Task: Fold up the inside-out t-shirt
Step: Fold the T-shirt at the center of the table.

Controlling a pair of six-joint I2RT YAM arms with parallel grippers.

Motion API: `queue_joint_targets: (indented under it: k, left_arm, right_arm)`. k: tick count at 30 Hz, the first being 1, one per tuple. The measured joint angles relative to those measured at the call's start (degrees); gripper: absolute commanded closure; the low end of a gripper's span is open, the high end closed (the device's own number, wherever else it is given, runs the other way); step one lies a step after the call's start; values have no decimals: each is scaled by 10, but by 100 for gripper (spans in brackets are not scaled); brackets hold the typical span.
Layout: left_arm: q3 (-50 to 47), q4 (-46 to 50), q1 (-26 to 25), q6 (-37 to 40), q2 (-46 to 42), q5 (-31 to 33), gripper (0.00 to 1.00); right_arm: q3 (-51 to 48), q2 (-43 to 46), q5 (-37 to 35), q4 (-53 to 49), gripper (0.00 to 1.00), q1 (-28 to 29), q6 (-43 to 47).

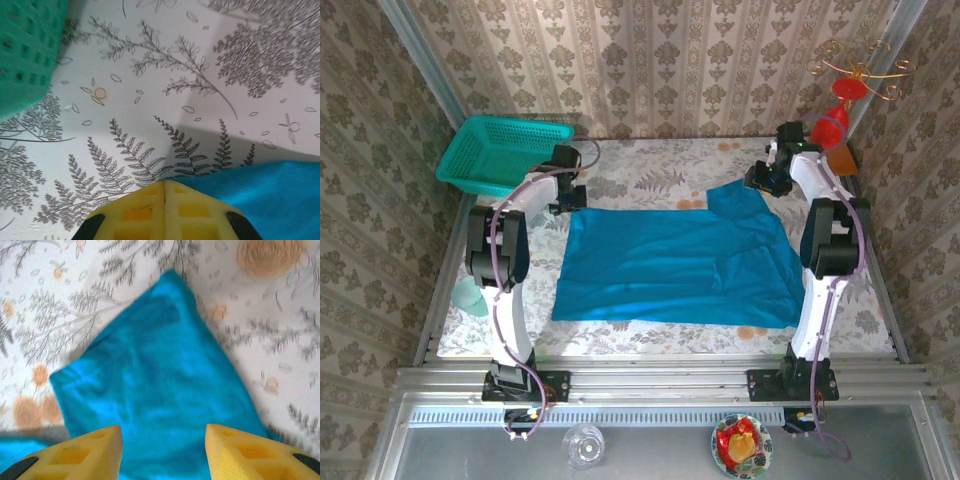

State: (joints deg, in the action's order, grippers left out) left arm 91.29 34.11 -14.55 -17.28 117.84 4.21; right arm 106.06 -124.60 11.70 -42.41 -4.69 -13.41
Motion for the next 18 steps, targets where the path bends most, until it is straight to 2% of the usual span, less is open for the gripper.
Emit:
queue_joint_targets:
  k: [10, 15, 18]
  left_arm:
    - [0, 0, 0, 6, -11, -3, 100]
    - [0, 0, 0, 6, -11, -8, 100]
    - [0, 2, 0, 6, -11, -8, 100]
  right_arm:
    - [294, -206, -109, -81, 61, 34, 79]
    - [358, -266, -142, -107, 65, 36, 103]
    - [374, -280, -150, -114, 72, 35, 109]
